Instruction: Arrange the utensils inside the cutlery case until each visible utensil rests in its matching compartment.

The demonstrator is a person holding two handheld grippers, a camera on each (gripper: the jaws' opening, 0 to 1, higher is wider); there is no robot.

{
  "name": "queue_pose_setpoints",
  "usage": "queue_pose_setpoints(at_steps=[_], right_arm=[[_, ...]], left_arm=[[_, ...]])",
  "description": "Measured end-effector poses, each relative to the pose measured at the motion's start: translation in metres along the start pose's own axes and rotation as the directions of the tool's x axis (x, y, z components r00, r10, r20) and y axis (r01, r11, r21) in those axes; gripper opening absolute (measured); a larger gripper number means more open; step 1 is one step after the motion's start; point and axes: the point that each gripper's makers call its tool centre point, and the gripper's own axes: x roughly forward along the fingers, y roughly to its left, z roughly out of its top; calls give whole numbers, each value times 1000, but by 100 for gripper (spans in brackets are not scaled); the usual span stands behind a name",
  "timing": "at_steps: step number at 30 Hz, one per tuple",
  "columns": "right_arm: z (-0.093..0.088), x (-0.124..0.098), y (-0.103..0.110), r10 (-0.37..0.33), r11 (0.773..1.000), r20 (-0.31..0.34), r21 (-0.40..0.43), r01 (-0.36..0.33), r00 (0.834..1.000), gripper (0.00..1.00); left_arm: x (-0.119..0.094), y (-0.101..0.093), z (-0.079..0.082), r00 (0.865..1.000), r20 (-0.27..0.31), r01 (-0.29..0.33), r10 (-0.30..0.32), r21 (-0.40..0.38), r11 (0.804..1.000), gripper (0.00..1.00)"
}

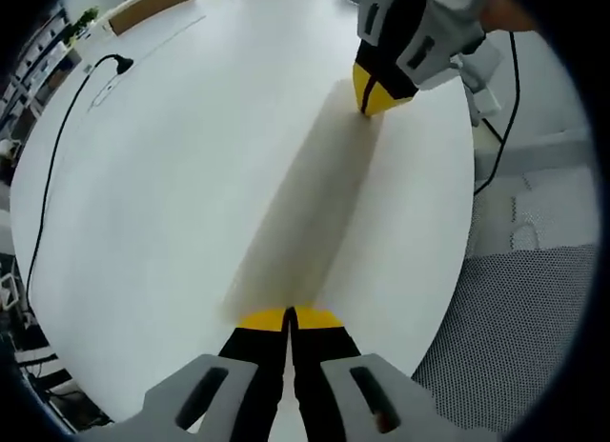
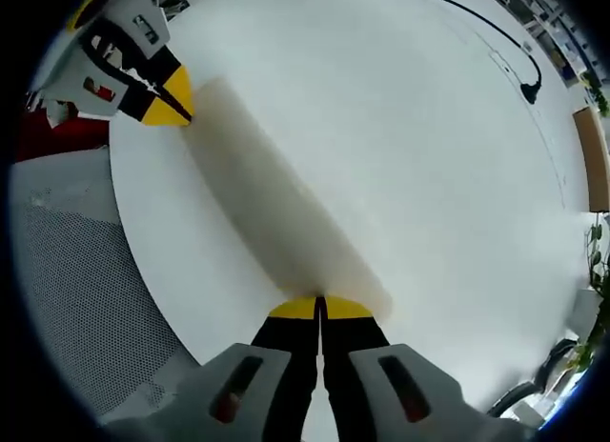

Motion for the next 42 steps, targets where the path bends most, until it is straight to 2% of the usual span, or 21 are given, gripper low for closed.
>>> queue_pose_setpoints(at_steps=[4, 5, 6, 7, 8, 9, 10, 12, 14, 15, 16, 17, 20, 22, 25, 29, 30, 31, 34, 37, 42], right_arm=[[0, -1, 0, 2, 999, 29, -33, -1, 1000, 0], [0, -1, 0, 1, 999, 33, -37, 0, 999, 0], [0, -2, -1, 2, 1000, 55, -21, -1, 998, 0], [3, -3, -1, -2, 1000, 84, -13, 3, 996, 0], [2, -5, -1, -15, 1000, 91, -14, 16, 996, 0], [15, -18, -13, -86, 984, 186, -136, 112, 979, 0], [18, -24, -13, -89, 976, 216, -174, 128, 972, 0], [25, -32, -13, -75, 962, 267, -234, 140, 961, 13], [30, -32, -2, -14, 948, 293, -301, 106, 956, 41], [34, -32, 2, 3, 929, 306, -354, 110, 952, 48], [32, -29, 4, 12, 899, 299, -421, 121, 954, 50], [29, -24, 4, 3, 888, 266, -445, 120, 964, 53], [18, -4, 2, -7, 879, 195, -467, 98, 981, 62], [11, 9, 2, 9, 878, 170, -474, 74, 985, 65], [5, 21, 3, 35, 892, 162, -450, 42, 986, 71], [-3, 26, 4, 47, 890, 139, -456, 22, 989, 61], [-2, 26, 5, 53, 891, 147, -453, 20, 988, 61], [-2, 25, 6, 60, 891, 150, -453, 14, 987, 57], [-7, 24, 6, 59, 878, 127, -479, 10, 990, 41], [-5, 26, 11, 58, 875, 135, -483, 15, 989, 41], [-7, 26, 20, 59, 874, 132, -486, 13, 989, 41]], left_arm=[[-1, 0, 0, 999, 32, 19, -19, -8, 1000, 0], [-1, 0, 1, 998, 57, 19, -21, 27, 999, 0], [-2, 0, 4, 994, 109, 3, -3, 2, 1000, 2], [-5, -7, 9, 985, 169, 41, -44, 21, 999, 4], [-7, -8, 11, 981, 188, 45, -48, 20, 999, 7], [-14, -3, 11, 977, 210, 26, -30, 21, 999, 7], [-16, -1, 11, 976, 217, 19, -28, 42, 999, 8], [-18, 2, 13, 971, 237, 8, -25, 72, 997, 21], [-18, 5, 17, 965, 261, -10, -14, 92, 996, 31], [-17, 5, 18, 965, 262, -9, -16, 93, 996, 33], [-14, 5, 19, 965, 263, -7, -18, 94, 996, 38], [-10, 3, 20, 964, 266, -1, -26, 99, 995, 46], [1, -3, 25, 956, 292, -3, -29, 108, 994, 75], [8, -7, 26, 953, 301, -6, -35, 134, 991, 85], [15, -6, 22, 956, 291, -15, -27, 141, 990, 85], [28, -7, 12, 969, 245, -7, -33, 162, 987, 75], [28, -3, 14, 967, 255, -40, -6, 176, 983, 73], [29, -5, 12, 969, 248, -37, -9, 183, 982, 70], [30, -4, 12, 968, 249, -44, -6, 193, 980, 59], [27, -7, 12, 970, 243, -50, 1, 194, 980, 49], [27, -14, 3, 972, 235, -49, 0, 201, 978, 48]])
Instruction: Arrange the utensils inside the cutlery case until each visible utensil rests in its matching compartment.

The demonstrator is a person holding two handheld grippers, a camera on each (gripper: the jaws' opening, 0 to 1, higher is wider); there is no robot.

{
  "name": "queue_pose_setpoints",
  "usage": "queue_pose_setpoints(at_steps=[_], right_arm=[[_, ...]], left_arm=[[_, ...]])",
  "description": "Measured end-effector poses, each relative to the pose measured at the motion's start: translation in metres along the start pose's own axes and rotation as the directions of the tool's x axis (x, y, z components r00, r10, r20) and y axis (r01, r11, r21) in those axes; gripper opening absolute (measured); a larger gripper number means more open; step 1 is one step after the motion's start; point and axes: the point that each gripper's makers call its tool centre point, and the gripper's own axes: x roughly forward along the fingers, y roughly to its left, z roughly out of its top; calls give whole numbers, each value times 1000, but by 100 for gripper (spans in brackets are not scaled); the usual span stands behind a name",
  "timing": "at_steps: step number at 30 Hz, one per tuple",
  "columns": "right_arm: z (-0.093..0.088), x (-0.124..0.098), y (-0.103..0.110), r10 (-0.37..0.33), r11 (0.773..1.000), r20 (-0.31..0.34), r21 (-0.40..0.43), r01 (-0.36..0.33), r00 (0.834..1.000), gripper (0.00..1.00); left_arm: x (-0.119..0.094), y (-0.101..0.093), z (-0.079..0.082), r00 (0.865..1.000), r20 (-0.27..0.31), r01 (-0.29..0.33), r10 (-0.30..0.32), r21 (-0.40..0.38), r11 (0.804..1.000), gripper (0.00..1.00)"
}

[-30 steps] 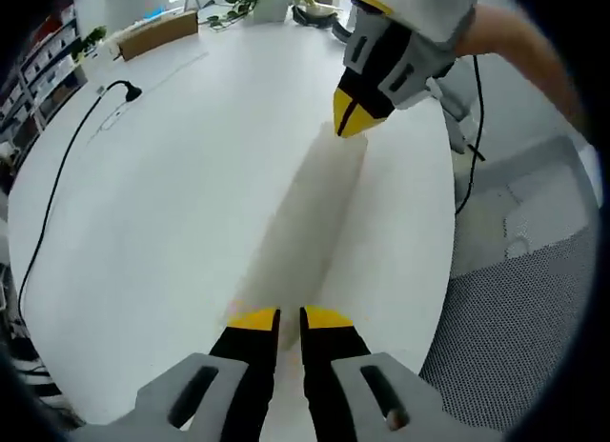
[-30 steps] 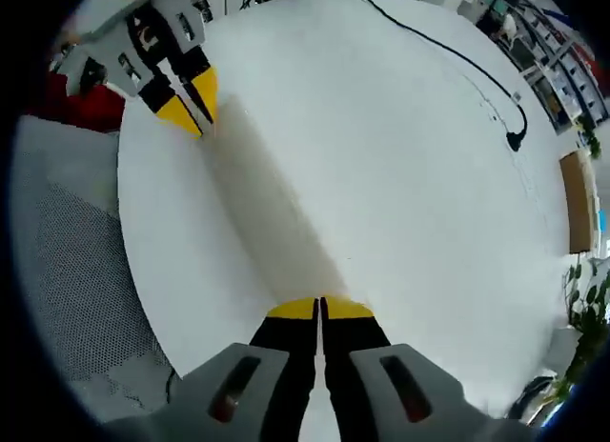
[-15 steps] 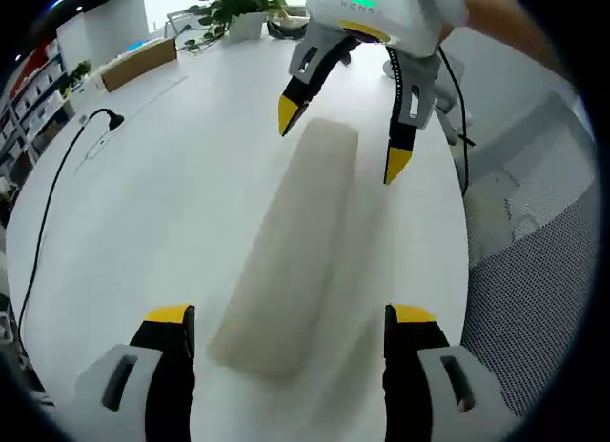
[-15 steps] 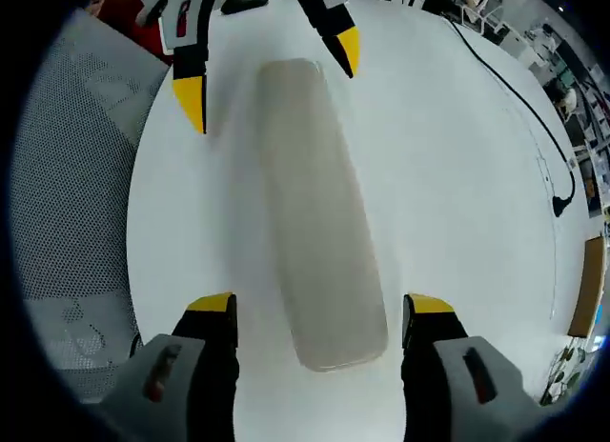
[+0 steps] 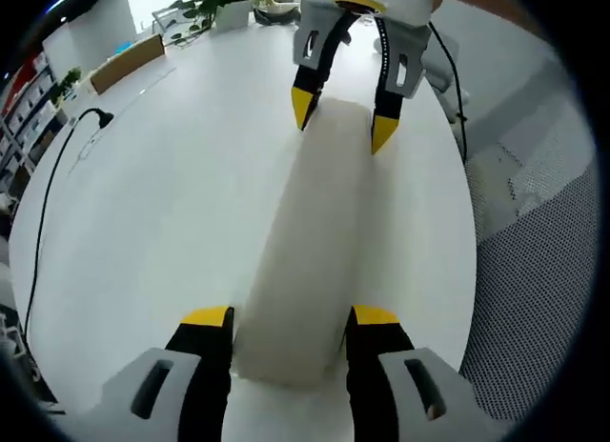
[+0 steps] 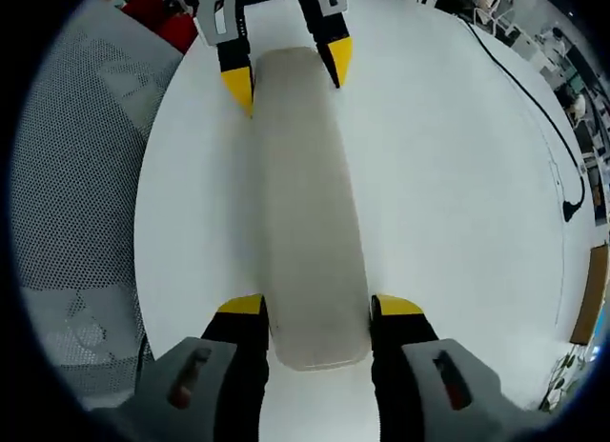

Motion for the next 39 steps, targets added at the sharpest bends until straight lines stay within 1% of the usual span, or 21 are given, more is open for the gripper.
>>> queue_pose_setpoints(at_steps=[9, 17, 25, 33, 36, 39], right_arm=[[6, 2, 29, 0, 1000, 13, 1, 0, 1000, 40], [8, 2, 50, 0, 1000, -8, 16, 0, 1000, 41], [8, 3, 68, -6, 1000, 15, 28, 6, 1000, 41], [8, 3, 83, -3, 1000, -12, 30, 3, 1000, 41], [8, 3, 90, -1, 1000, -20, 28, 2, 1000, 41], [7, 3, 96, -2, 1000, -26, 30, 2, 1000, 41]], left_arm=[[-7, -25, -15, 1000, -26, 5, -5, 18, 1000, 47], [-11, -42, -23, 999, -50, 16, -14, 36, 999, 47], [-14, -57, -29, 997, -68, 24, -21, 51, 998, 46], [-16, -70, -35, 997, -79, 30, -25, 61, 998, 46], [-17, -78, -37, 994, -105, 36, -28, 75, 997, 46], [-18, -84, -38, 992, -119, 43, -32, 85, 995, 45]])
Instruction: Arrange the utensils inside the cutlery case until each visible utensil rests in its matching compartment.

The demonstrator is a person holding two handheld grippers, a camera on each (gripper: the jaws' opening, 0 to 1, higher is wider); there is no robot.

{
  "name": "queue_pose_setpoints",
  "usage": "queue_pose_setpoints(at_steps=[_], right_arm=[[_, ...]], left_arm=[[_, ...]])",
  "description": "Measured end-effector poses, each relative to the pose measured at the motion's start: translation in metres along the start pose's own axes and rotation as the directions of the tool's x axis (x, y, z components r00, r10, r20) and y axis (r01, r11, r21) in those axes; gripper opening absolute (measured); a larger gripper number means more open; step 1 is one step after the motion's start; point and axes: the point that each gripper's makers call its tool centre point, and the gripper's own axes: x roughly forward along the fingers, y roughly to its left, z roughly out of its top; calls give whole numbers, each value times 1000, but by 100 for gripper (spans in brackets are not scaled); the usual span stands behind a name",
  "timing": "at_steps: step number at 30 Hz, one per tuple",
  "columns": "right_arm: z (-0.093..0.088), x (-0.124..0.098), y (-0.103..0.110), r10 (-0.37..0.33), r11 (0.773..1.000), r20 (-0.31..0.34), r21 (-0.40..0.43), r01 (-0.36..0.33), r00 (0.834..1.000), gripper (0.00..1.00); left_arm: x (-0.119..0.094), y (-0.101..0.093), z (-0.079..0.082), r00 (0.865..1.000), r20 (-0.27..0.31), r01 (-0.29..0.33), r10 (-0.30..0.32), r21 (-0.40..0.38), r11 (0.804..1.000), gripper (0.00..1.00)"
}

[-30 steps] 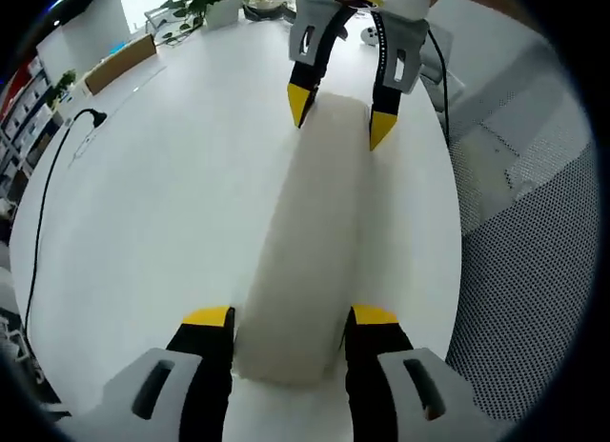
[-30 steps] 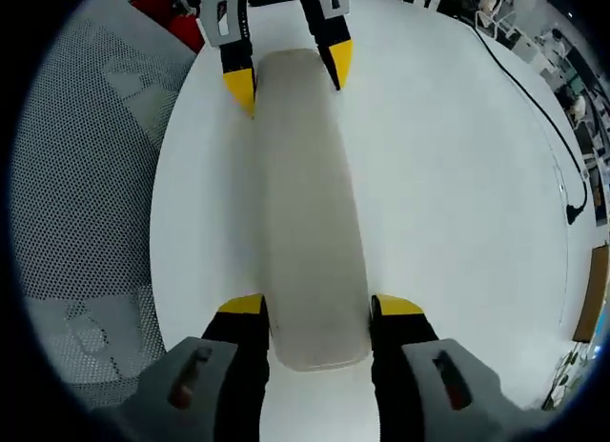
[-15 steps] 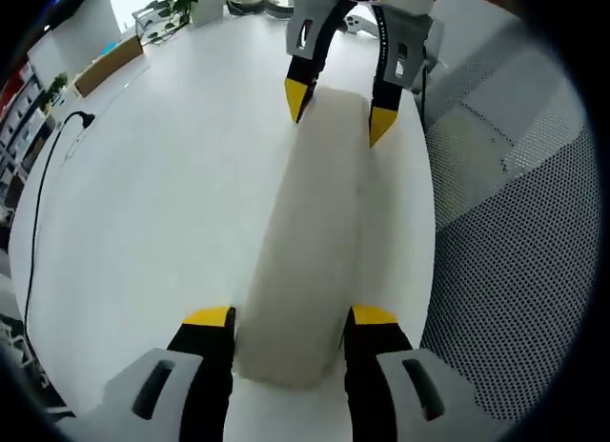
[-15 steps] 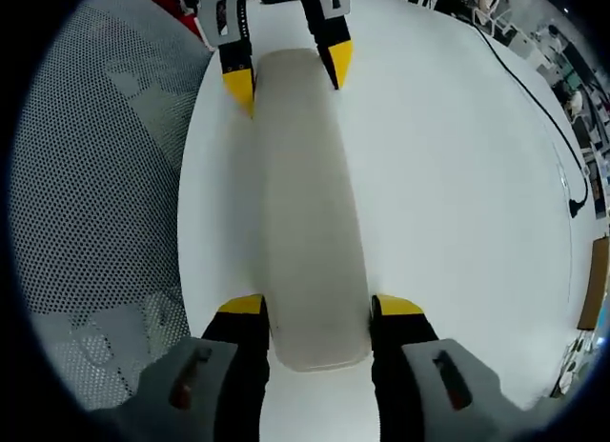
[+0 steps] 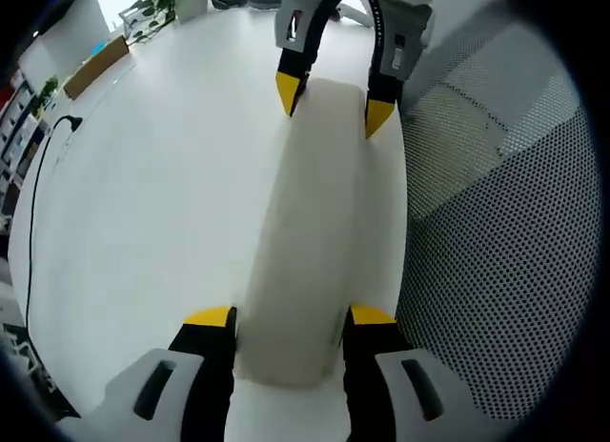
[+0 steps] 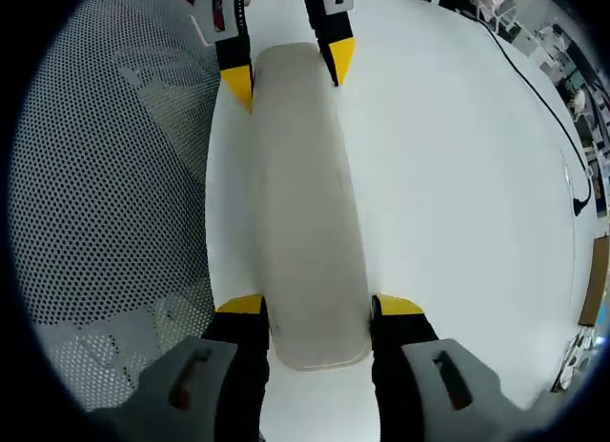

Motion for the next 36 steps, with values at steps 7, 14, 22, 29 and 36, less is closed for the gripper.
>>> queue_pose_setpoints(at_steps=[7, 14, 22, 29, 36], right_arm=[[-2, 0, 3, -2, 1000, -5, 10, 2, 1000, 41], [-1, 0, 4, 1, 1000, 14, -14, 0, 1000, 41], [-2, -9, 14, 81, 991, 26, 103, -83, 996, 62], [28, -93, -16, -57, 959, 346, 280, -45, 937, 70], [34, -177, 10, -295, 829, 649, 539, -150, 701, 80]], left_arm=[[1, -1, 0, 1000, -25, 5, -5, 11, 1000, 45], [-1, -5, -3, 1000, 0, -1, 1, -7, 1000, 45], [-4, -6, -3, 999, 6, 41, -41, -105, 994, 49], [-97, 22, 40, 910, 406, 57, 81, -319, 946, 63], [-200, 27, 58, 545, 766, 271, 340, -545, 794, 99]])
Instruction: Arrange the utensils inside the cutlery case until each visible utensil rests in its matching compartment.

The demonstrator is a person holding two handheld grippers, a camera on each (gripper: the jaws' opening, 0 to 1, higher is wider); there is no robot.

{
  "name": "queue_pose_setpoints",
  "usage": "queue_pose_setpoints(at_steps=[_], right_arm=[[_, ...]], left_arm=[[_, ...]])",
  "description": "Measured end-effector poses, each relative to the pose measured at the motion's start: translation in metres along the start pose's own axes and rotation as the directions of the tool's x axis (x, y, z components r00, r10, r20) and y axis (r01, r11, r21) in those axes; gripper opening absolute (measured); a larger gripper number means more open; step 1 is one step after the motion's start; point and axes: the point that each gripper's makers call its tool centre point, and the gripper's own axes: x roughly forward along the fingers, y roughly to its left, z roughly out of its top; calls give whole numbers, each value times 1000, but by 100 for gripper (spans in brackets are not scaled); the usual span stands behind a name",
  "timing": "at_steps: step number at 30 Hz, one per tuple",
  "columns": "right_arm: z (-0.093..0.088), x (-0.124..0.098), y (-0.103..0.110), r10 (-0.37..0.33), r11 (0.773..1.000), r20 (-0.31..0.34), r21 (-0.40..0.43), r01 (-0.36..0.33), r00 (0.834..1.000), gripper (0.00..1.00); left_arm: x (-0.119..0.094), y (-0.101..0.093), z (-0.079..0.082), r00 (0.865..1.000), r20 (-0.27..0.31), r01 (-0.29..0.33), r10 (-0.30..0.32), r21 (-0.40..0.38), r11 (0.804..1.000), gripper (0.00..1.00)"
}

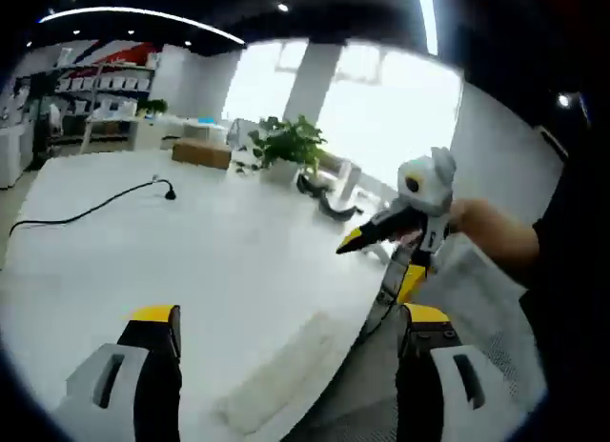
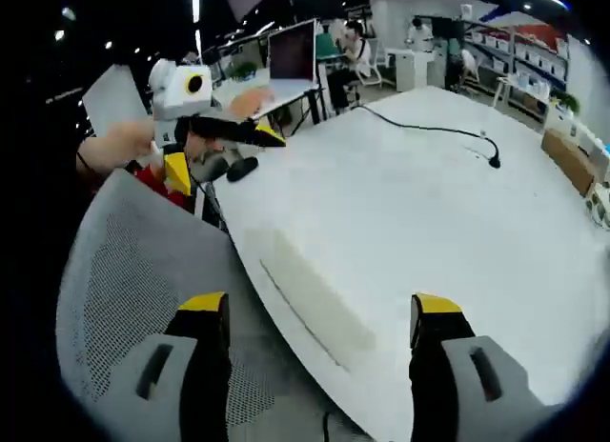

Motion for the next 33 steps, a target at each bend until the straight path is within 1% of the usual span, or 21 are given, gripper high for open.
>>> queue_pose_setpoints(at_steps=[1, 2, 3, 4, 5, 6, 8, 9, 10, 11, 12, 13, 14, 16, 17, 18, 19, 22, 25, 28, 33], right_arm=[[1, -8, 0, -10, 1000, 43, 11, 9, 999, 81], [4, -12, -1, -16, 1000, 81, 6, 16, 997, 81], [9, -17, -4, -19, 1000, 136, 2, 18, 991, 82], [14, -23, -6, -38, 999, 194, 44, 30, 980, 83], [17, -28, -14, -76, 993, 235, 102, 53, 969, 84], [26, -36, -23, -126, 983, 313, 163, 78, 941, 88], [43, -47, -25, -170, 974, 436, 208, 85, 884, 95], [49, -52, -26, -180, 971, 482, 225, 78, 858, 98], [59, -56, -22, -162, 974, 549, 223, 43, 820, 99], [59, -57, -20, -154, 970, 553, 242, 19, 819, 99], [60, -53, -12, -103, 970, 539, 240, -35, 836, 99], [60, -50, -13, -106, 972, 536, 233, -26, 838, 99], [56, -43, -11, -95, 977, 507, 210, -16, 857, 99], [40, -30, -10, -84, 984, 408, 179, 11, 909, 99], [35, -27, -10, -86, 984, 381, 176, 19, 921, 99], [32, -23, -7, -74, 986, 362, 166, 14, 929, 99], [31, -20, -4, -61, 988, 356, 156, 5, 932, 99], [23, -12, 8, 1, 990, 306, 133, -44, 952, 99], [16, -7, 14, 22, 990, 270, 127, -59, 963, 99], [14, -6, 16, 21, 993, 253, 108, -50, 967, 99], [12, -6, 17, 27, 992, 248, 114, -57, 968, 99]], left_arm=[[-5, 1, 4, 999, 36, -18, 19, -13, 1000, 99], [-15, 4, 10, 996, 80, -50, 50, -5, 999, 100], [-18, 6, 13, 992, 102, -68, 69, -8, 998, 100], [-27, 9, 18, 985, 133, -106, 107, -16, 994, 100], [-33, 10, 22, 980, 154, -123, 125, -26, 992, 100], [-37, 11, 25, 974, 175, -141, 144, -32, 990, 100], [-45, 10, 28, 964, 204, -176, 173, -3, 984, 100], [-46, 6, 25, 964, 199, -184, 176, 20, 983, 100], [-45, 1, 22, 968, 187, -179, 170, 31, 983, 100], [-43, -3, 18, 968, 182, -181, 171, 43, 983, 100], [-41, -3, 14, 968, 180, -188, 177, 43, 981, 100], [-40, 0, 11, 963, 184, -209, 199, 35, 977, 100], [-40, 3, 9, 954, 195, -233, 226, 16, 972, 100], [-42, 11, 10, 951, 197, -244, 240, -4, 970, 100], [-45, 16, 13, 950, 194, -249, 246, -7, 968, 100], [-48, 18, 19, 936, 237, -270, 259, 13, 963, 100], [-49, 17, 19, 936, 241, -273, 258, 30, 962, 100], [-45, 18, 10, 946, 197, -270, 257, 41, 962, 100], [-41, 11, 10, 952, 189, -256, 242, 57, 965, 100], [-40, 9, 8, 955, 176, -259, 240, 94, 961, 100], [-39, 7, 2, 963, 152, -236, 223, 73, 969, 100]])
